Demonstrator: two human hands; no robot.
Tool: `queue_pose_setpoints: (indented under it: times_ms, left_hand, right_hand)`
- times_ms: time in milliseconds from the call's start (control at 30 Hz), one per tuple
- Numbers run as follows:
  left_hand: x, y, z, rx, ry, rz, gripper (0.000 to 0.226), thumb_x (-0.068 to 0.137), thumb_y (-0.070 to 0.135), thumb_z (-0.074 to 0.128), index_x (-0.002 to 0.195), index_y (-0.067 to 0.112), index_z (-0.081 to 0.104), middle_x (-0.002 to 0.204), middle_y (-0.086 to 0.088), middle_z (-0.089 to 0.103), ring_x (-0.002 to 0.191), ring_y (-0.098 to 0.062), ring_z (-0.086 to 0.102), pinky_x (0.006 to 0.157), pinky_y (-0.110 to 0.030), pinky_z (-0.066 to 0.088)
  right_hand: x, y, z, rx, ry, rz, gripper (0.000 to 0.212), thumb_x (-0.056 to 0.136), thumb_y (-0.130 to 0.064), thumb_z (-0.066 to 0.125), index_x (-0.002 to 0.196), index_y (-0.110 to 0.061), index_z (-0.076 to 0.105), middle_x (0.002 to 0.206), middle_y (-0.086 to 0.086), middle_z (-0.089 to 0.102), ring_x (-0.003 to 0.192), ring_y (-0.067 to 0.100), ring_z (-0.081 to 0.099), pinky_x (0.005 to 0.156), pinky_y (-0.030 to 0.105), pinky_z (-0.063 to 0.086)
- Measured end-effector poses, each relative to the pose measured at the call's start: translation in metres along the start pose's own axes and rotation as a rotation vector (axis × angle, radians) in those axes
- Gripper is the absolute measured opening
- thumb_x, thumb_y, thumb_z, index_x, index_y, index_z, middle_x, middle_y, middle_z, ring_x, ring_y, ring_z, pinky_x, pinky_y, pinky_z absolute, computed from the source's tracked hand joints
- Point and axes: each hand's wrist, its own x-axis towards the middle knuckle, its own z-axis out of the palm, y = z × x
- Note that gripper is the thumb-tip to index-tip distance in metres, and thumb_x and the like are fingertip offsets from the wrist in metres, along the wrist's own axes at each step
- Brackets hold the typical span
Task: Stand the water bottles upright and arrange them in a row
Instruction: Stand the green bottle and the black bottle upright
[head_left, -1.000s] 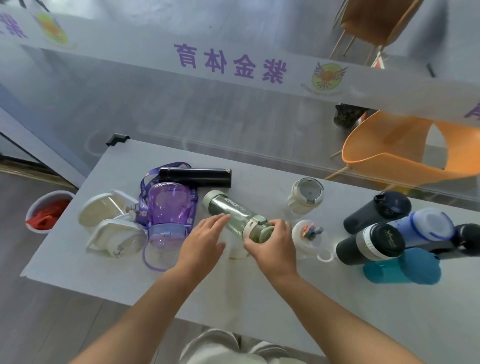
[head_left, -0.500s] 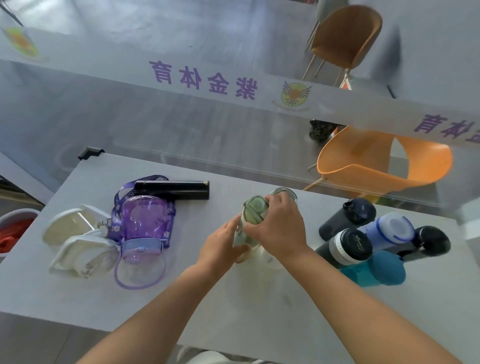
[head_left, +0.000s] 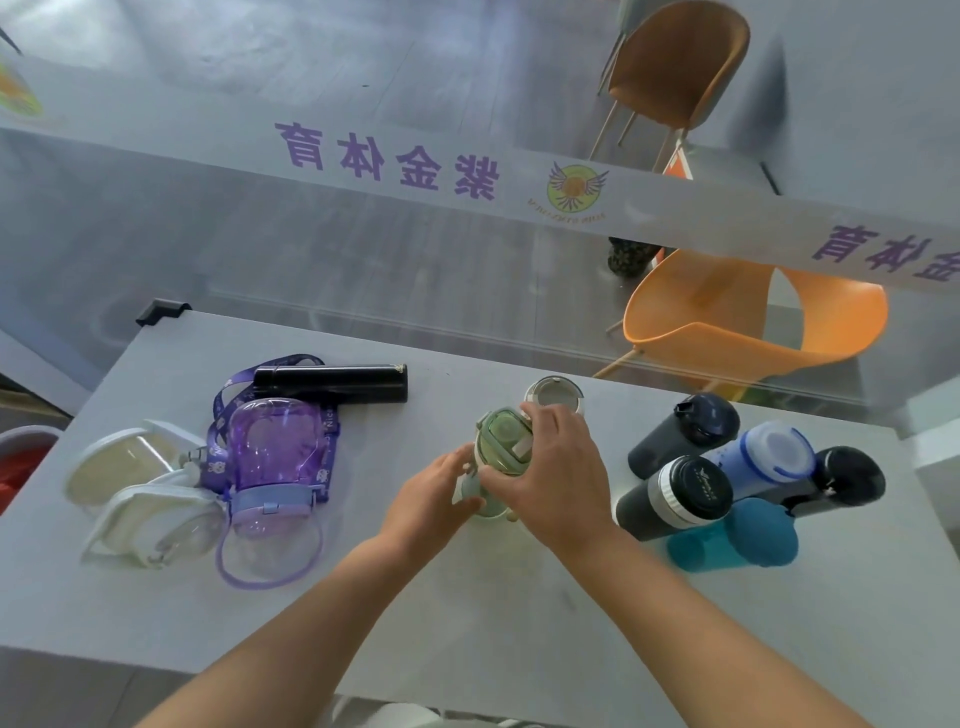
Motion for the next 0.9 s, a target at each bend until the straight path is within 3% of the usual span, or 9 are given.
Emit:
queue_pose_setpoints:
  times_ms: [267,433,533,633,767,900]
  left_hand:
    - [0.006,-0.025,-0.055,0.107,0.033,0.041,0.055,0.088,0.019,0.059,0.138,0.022,0.035,0.136,-0.001,0.049,0.117,-0.018,0.052,0.098,-0.030,0.045]
    - [0.020,-0.066,-0.125,0.124,0.179,0.045,0.049,0.082,0.012,0.064,0.129,0.015,0.049,0.126,-0.004,0.057,0.108,-0.022,0.057,0.091,-0.031,0.047]
    - [0.029,-0.097,-0.168,0.118,0.259,-0.010,0.046,0.077,0.003,0.065,0.122,0.010,0.055,0.120,-0.010,0.061,0.104,-0.028,0.060,0.089,-0.033,0.046]
    - [0.039,-0.131,-0.205,0.110,0.308,-0.081,0.042,0.079,0.002,0.061,0.119,0.010,0.057,0.117,-0.010,0.062,0.104,-0.031,0.057,0.088,-0.036,0.045]
    - [0.055,-0.169,-0.238,0.118,0.305,-0.155,0.036,0.085,0.006,0.057,0.120,0.011,0.056,0.118,-0.009,0.060,0.103,-0.029,0.057,0.086,-0.034,0.043]
    - [0.064,-0.196,-0.258,0.126,0.271,-0.175,0.031,0.087,0.011,0.055,0.118,0.013,0.057,0.118,-0.006,0.061,0.104,-0.027,0.056,0.085,-0.033,0.043]
  right_hand:
    - [0.029,-0.047,-0.012,-0.020,0.103,-0.090,0.075,0.068,-0.055,0.067,0.127,-0.014,0.047,0.115,0.003,0.060,0.102,0.021,0.052,0.089,0.034,0.045]
    - [0.070,-0.110,0.021,0.033,0.070,-0.146,0.052,0.071,-0.039,0.065,0.115,-0.013,0.058,0.099,0.003,0.065,0.092,0.023,0.054,0.082,0.037,0.046]
    - [0.092,-0.137,0.063,0.052,-0.044,-0.123,0.032,0.071,-0.026,0.068,0.099,-0.013,0.063,0.088,0.004,0.066,0.086,0.027,0.056,0.077,0.039,0.046]
    - [0.114,-0.157,0.107,-0.002,-0.224,-0.125,0.022,0.078,-0.021,0.063,0.099,-0.014,0.065,0.092,0.006,0.066,0.092,0.029,0.053,0.081,0.039,0.041]
    - [0.148,-0.190,0.155,-0.037,-0.420,-0.160,0.027,0.086,-0.029,0.055,0.111,-0.019,0.062,0.111,0.003,0.062,0.107,0.024,0.046,0.091,0.035,0.033]
    - [0.180,-0.220,0.201,-0.043,-0.591,-0.203,0.037,0.083,-0.034,0.058,0.117,-0.019,0.058,0.115,0.006,0.059,0.111,0.024,0.043,0.094,0.036,0.034]
